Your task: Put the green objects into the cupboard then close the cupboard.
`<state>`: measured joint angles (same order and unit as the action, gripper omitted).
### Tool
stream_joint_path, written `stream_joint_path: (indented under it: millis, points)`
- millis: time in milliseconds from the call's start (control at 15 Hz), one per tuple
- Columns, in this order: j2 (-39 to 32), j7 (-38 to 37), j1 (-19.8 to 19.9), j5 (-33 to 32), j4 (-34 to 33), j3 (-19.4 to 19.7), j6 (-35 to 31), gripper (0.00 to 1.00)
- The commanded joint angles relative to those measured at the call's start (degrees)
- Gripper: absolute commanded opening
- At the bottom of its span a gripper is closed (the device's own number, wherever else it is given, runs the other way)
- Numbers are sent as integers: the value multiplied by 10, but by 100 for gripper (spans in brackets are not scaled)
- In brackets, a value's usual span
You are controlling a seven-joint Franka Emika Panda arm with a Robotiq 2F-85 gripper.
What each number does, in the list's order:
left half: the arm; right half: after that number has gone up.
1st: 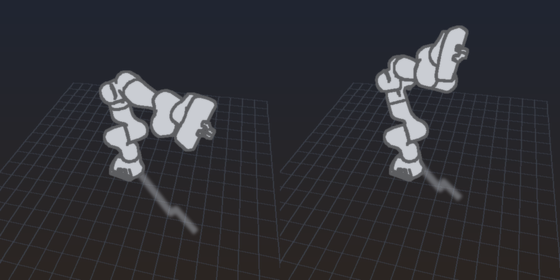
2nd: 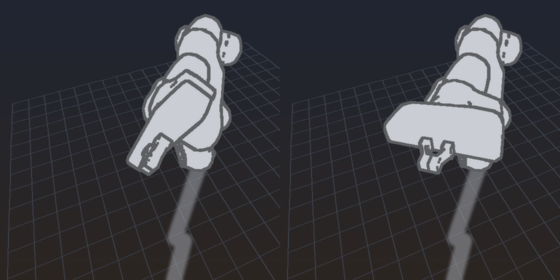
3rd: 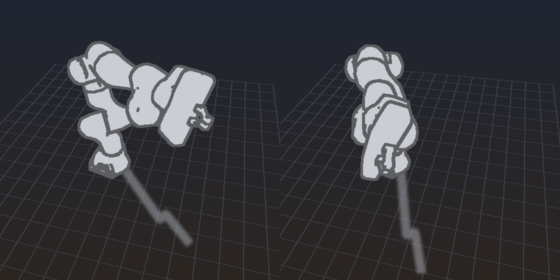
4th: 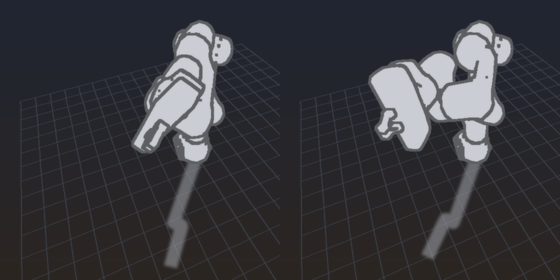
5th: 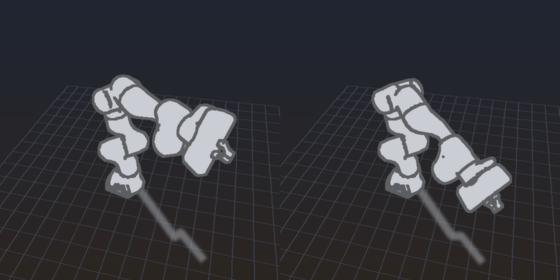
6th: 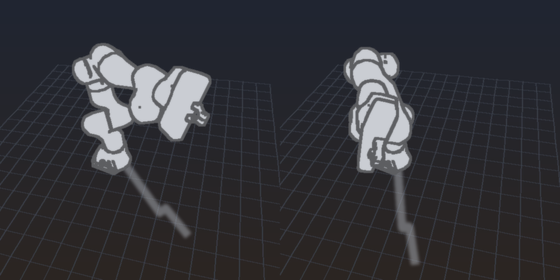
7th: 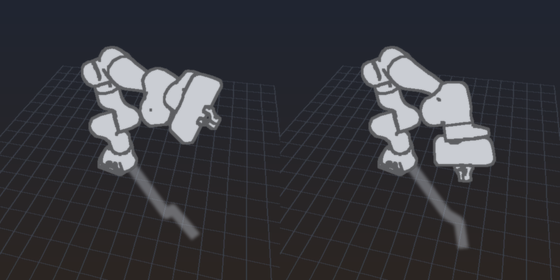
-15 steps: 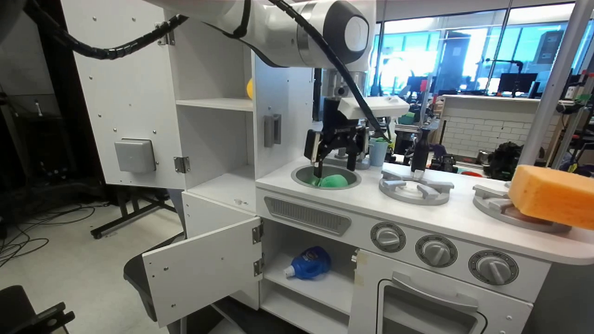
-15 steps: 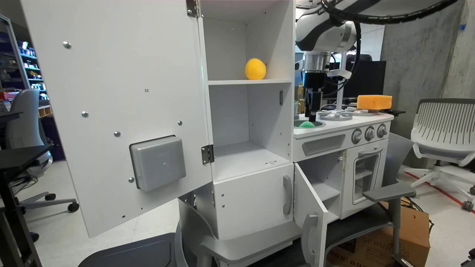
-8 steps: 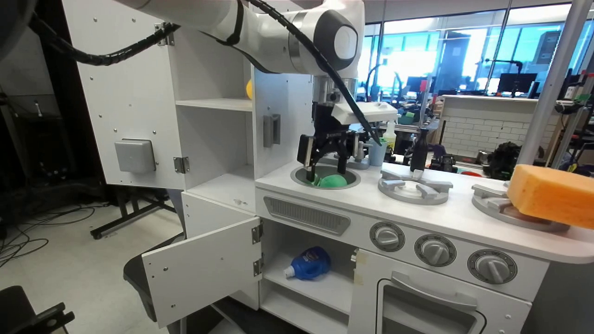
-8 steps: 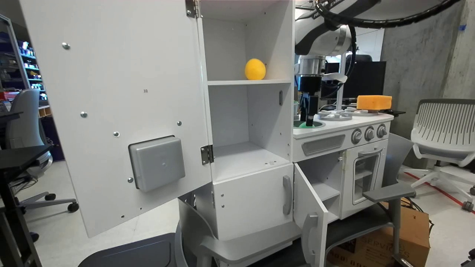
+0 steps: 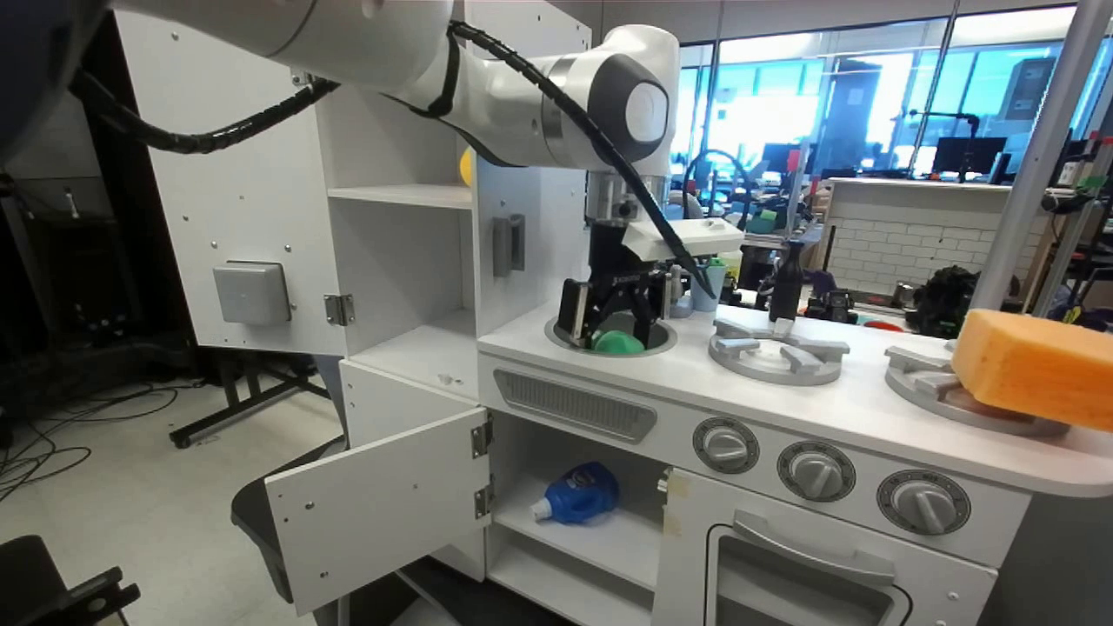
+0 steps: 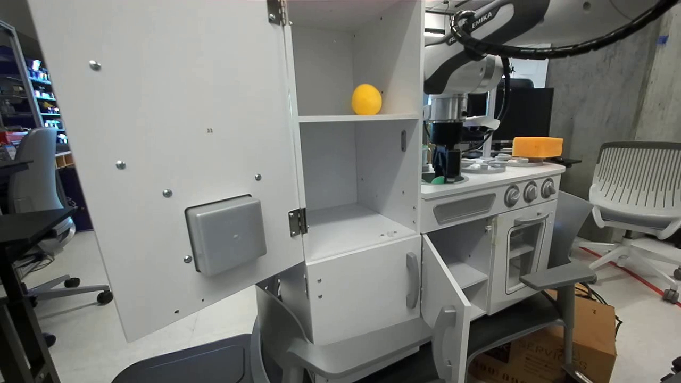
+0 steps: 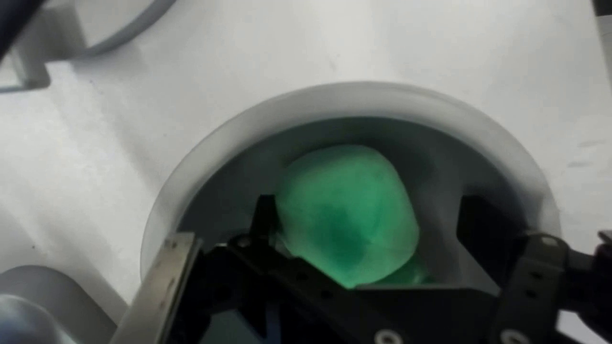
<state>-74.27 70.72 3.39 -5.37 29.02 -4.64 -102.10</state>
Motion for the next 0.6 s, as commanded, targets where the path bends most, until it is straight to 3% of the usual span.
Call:
stream_joint_path:
  millis: [0,533]
  points:
    - [-9,3,-8,-11,-16,10,5,65]
    - [19,5,-14,-25,-16,24,23,9]
